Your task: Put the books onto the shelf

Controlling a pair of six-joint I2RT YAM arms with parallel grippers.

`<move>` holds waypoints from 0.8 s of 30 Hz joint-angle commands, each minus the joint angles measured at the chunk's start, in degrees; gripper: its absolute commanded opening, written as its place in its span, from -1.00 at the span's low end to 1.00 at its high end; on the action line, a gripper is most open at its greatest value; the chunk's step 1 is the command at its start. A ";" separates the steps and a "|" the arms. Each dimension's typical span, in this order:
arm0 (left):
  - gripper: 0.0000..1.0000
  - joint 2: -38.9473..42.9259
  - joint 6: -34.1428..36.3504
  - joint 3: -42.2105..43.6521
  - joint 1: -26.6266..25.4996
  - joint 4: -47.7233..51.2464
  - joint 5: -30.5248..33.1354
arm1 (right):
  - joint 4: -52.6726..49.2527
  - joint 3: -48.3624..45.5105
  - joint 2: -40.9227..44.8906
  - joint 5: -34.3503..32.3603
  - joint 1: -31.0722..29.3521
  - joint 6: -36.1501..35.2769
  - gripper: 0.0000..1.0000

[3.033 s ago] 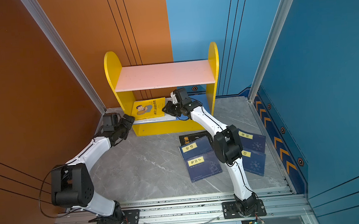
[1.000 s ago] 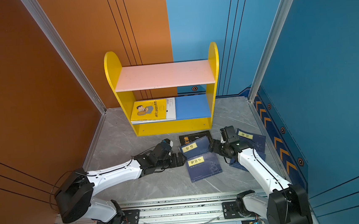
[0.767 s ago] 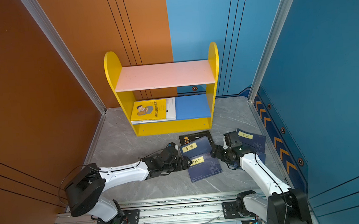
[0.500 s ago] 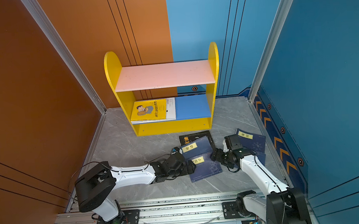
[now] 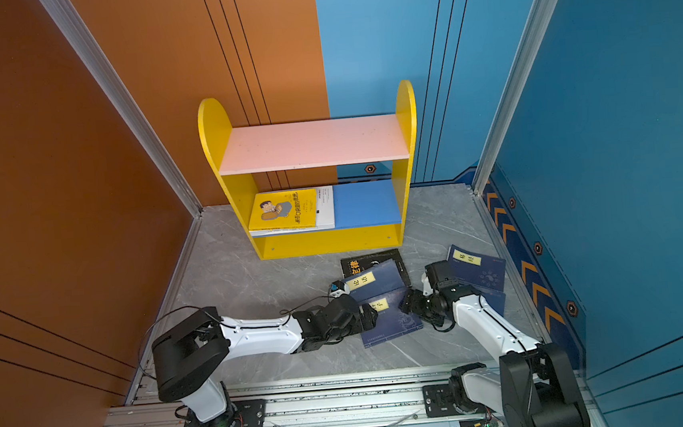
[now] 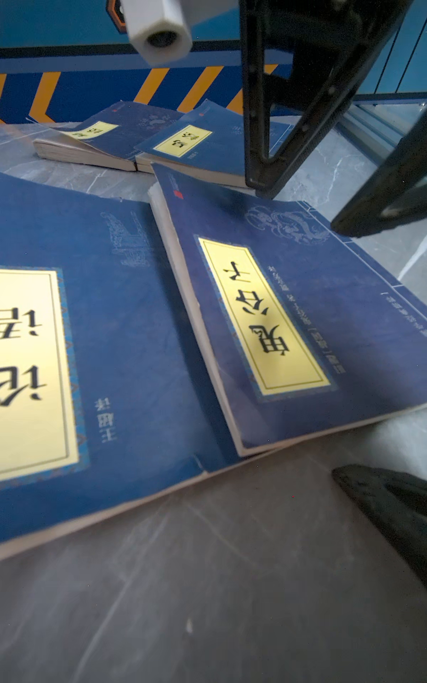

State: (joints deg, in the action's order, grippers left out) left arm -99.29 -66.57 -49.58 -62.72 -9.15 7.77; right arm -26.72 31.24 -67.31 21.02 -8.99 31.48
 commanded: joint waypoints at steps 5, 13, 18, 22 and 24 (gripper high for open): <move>0.82 -4.88 1.60 -2.81 -1.25 0.20 -3.92 | 2.48 -2.32 0.70 -0.19 0.03 -0.59 0.61; 0.86 -6.78 -0.14 -4.99 -2.11 0.22 -5.66 | 4.77 -5.29 0.75 1.78 -0.56 2.10 0.59; 0.89 -7.33 -0.56 -6.57 -2.35 0.30 -5.94 | 4.85 -5.33 -0.26 2.58 -0.77 1.45 0.62; 0.93 -8.15 1.62 -8.73 -2.23 2.08 -7.21 | 5.86 -4.88 -0.24 3.87 -1.26 1.64 0.68; 0.94 -8.54 2.98 -9.91 -1.82 4.28 -7.15 | 6.53 -4.48 -0.44 4.07 -1.36 1.72 0.69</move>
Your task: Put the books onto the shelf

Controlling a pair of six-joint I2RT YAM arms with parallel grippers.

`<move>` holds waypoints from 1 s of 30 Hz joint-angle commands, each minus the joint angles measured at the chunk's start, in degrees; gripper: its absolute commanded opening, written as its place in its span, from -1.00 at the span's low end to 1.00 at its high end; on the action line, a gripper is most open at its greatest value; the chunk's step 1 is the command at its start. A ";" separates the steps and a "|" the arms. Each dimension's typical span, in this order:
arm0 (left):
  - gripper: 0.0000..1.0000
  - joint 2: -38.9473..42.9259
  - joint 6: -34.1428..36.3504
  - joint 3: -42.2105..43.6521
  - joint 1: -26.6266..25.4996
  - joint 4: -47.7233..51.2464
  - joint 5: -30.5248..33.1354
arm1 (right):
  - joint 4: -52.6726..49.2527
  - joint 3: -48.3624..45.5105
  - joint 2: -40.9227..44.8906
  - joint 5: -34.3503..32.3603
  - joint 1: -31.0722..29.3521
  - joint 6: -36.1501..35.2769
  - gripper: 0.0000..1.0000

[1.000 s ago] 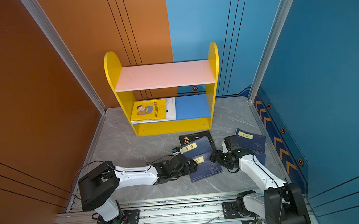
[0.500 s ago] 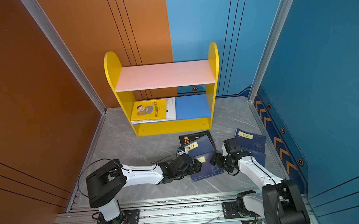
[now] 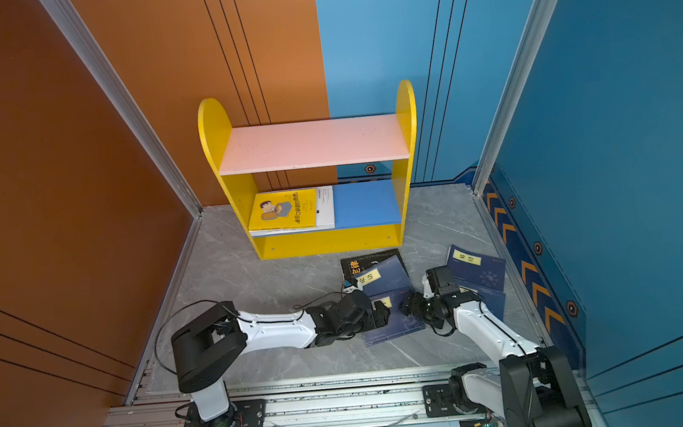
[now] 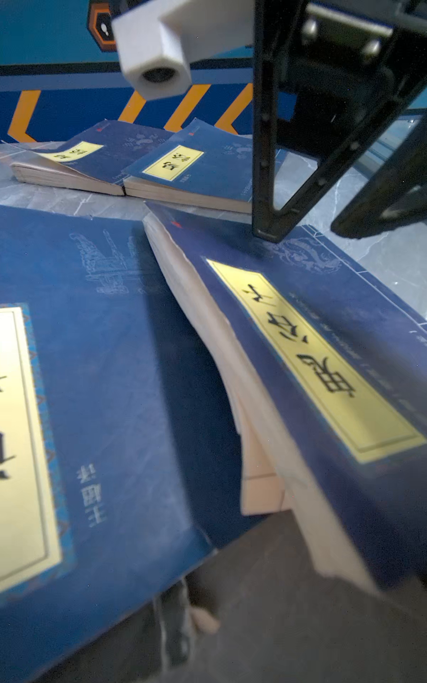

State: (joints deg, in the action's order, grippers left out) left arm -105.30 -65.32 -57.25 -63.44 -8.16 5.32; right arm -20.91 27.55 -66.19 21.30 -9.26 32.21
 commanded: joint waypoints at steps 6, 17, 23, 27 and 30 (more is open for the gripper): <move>0.94 -2.30 2.61 -3.92 -0.70 3.50 -6.83 | 1.80 1.02 -3.01 5.25 -1.97 3.47 0.71; 0.96 0.55 1.91 -2.73 -1.25 3.25 -4.98 | 0.56 1.01 -3.35 4.25 -2.79 3.79 0.71; 0.96 2.83 1.43 -2.16 -1.46 3.55 -4.77 | 0.40 0.36 -2.85 4.16 -2.82 4.08 0.71; 0.96 4.97 1.30 0.43 -1.81 4.99 -3.74 | 1.21 -0.64 -2.21 4.49 -2.81 5.13 0.72; 0.96 5.86 1.10 0.76 -1.87 5.44 -4.20 | 1.54 -1.42 -0.92 4.41 -2.96 5.89 0.71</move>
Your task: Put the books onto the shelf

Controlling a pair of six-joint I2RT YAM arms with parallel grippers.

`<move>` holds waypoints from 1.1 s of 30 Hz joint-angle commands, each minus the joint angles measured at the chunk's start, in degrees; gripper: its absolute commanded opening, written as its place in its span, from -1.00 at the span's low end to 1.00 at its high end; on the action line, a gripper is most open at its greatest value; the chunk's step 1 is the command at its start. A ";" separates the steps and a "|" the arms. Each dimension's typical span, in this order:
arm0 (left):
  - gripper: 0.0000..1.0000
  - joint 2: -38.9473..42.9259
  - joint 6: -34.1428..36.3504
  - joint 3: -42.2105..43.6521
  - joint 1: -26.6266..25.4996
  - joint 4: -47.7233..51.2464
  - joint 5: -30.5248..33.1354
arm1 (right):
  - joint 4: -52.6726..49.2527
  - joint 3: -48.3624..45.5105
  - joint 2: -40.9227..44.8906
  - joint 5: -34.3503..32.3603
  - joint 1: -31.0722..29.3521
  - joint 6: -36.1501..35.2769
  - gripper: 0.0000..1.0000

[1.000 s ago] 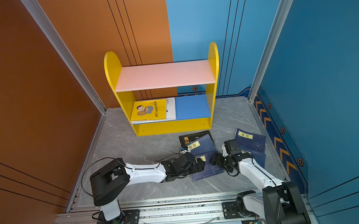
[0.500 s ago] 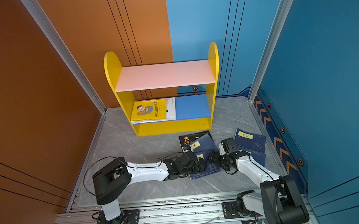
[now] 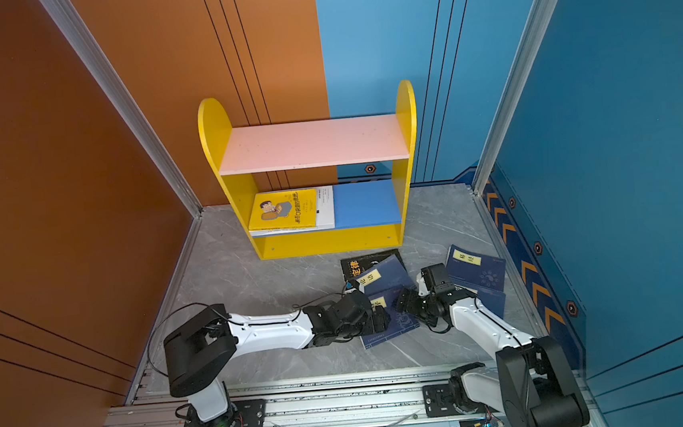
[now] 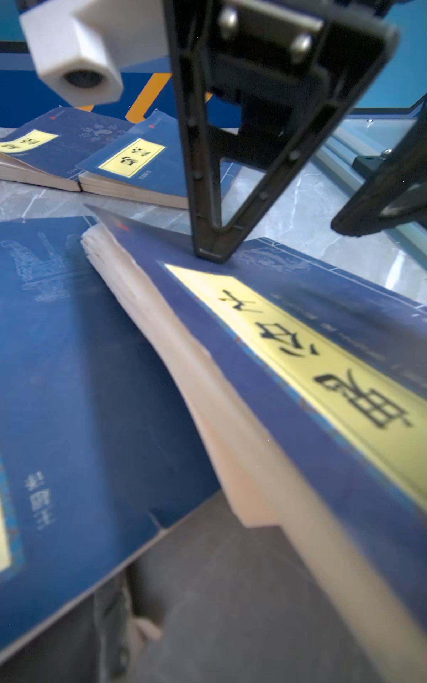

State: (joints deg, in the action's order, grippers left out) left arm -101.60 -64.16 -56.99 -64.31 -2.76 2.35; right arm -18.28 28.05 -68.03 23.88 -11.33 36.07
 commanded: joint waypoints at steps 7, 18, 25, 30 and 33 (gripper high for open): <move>0.96 3.59 -0.28 0.68 -1.17 2.53 -0.80 | -1.24 -3.13 2.67 1.30 -1.23 3.01 0.72; 0.96 6.49 -2.12 1.75 -1.68 4.34 -0.15 | -0.01 -3.64 2.63 1.17 -2.24 3.95 0.71; 0.96 8.89 -1.41 2.27 -2.16 3.17 1.83 | 0.10 -4.07 2.64 0.29 -3.39 5.22 0.72; 0.99 13.47 -0.58 5.67 -2.71 -2.41 4.39 | 0.19 -3.58 2.30 0.35 -3.93 5.05 0.71; 0.92 15.39 -1.47 8.83 -2.87 -8.52 4.46 | 2.04 -3.36 1.64 2.38 -3.92 6.40 0.72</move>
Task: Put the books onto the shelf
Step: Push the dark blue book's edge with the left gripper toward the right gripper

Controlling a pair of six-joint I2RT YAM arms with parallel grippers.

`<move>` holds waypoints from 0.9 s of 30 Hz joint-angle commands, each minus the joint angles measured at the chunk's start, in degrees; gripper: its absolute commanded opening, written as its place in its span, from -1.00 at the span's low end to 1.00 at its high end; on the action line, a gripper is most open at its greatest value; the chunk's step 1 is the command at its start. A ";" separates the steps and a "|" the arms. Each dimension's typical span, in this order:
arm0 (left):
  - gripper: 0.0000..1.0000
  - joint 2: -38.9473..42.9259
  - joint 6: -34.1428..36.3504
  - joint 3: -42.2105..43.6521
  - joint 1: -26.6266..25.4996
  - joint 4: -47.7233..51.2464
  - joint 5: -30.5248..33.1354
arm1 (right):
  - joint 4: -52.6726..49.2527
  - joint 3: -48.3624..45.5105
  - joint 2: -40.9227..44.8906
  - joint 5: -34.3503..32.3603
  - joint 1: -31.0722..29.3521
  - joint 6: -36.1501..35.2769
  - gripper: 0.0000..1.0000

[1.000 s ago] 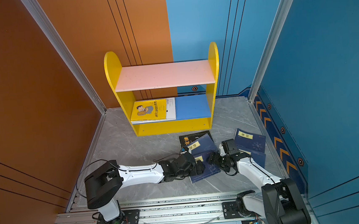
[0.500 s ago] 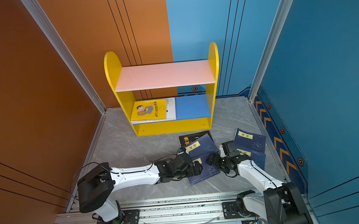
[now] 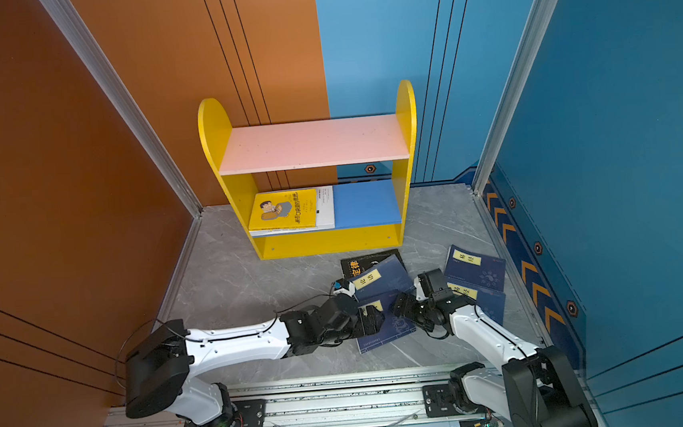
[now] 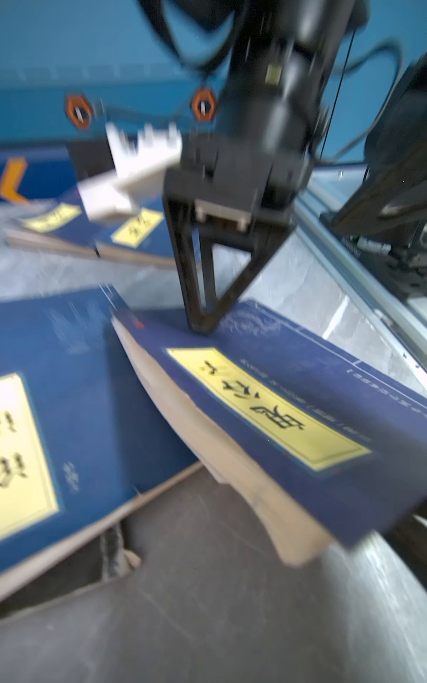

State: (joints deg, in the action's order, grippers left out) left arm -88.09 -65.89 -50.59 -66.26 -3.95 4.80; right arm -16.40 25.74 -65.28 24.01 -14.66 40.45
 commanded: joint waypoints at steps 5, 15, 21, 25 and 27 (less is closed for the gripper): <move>0.82 3.69 -0.30 4.05 -0.95 -8.91 2.21 | 2.78 -0.47 -0.62 4.46 -0.64 5.36 0.71; 0.79 9.17 3.21 4.08 -0.49 -12.59 2.47 | 5.09 0.43 -2.93 5.08 -0.64 7.08 0.71; 0.86 9.04 1.76 5.05 1.67 -13.94 -1.96 | 5.80 2.78 -5.07 5.26 -0.64 7.40 0.70; 0.86 8.47 1.05 5.13 2.77 -12.53 -2.98 | 6.98 3.16 -4.90 5.04 -0.85 8.92 0.70; 0.85 8.47 1.01 5.01 3.30 -11.40 -2.79 | 7.13 3.09 -4.89 4.73 -0.95 9.30 0.70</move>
State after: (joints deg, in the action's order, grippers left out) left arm -79.40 -64.62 -46.00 -64.01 -15.94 3.46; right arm -10.70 27.70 -69.89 28.49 -15.07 48.18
